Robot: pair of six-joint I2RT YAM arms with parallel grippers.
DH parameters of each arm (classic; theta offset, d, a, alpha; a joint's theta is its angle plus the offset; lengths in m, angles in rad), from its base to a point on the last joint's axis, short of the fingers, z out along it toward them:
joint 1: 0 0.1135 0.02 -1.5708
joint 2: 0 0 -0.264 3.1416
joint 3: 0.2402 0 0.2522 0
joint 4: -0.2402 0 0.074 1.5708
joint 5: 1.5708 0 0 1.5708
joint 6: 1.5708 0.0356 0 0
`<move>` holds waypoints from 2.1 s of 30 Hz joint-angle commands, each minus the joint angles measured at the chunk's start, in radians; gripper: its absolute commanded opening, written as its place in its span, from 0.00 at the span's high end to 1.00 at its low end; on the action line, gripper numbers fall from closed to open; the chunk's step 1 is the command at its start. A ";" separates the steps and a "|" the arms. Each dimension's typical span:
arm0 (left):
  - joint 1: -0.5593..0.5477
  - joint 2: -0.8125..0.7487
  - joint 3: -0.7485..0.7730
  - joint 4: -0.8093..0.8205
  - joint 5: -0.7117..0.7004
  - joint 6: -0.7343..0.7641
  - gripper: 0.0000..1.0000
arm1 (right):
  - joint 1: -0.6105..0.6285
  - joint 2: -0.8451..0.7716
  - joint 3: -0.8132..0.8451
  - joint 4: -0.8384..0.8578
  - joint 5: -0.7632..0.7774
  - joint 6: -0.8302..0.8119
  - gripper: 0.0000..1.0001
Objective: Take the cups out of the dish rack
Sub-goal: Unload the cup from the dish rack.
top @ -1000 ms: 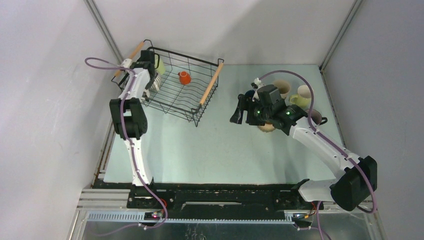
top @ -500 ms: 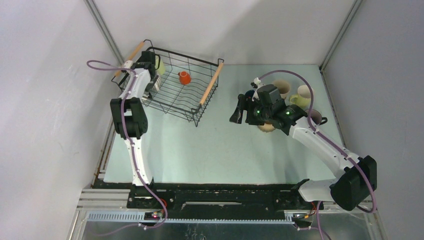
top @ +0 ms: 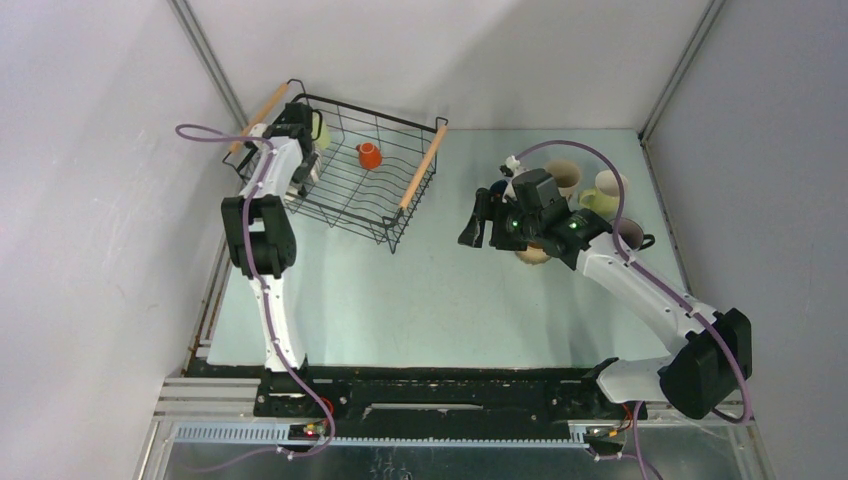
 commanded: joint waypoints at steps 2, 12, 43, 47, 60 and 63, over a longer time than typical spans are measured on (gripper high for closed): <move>-0.010 -0.029 0.019 -0.023 -0.002 -0.050 0.42 | 0.015 0.001 -0.001 0.022 0.008 0.004 0.14; -0.008 -0.039 0.010 -0.037 -0.001 -0.057 0.54 | 0.029 -0.001 -0.002 0.024 0.017 0.011 0.14; -0.041 -0.012 0.030 -0.043 -0.027 -0.025 0.95 | 0.040 0.024 -0.001 0.035 0.013 0.002 0.14; -0.056 -0.012 0.045 -0.043 -0.044 -0.001 1.00 | 0.040 0.022 -0.002 0.039 0.012 0.005 0.14; -0.092 -0.036 0.032 -0.072 -0.051 -0.027 1.00 | 0.044 0.005 -0.009 0.036 0.018 0.006 0.14; -0.089 -0.035 0.017 -0.072 -0.052 -0.030 0.90 | 0.044 0.000 -0.015 0.045 0.012 0.008 0.14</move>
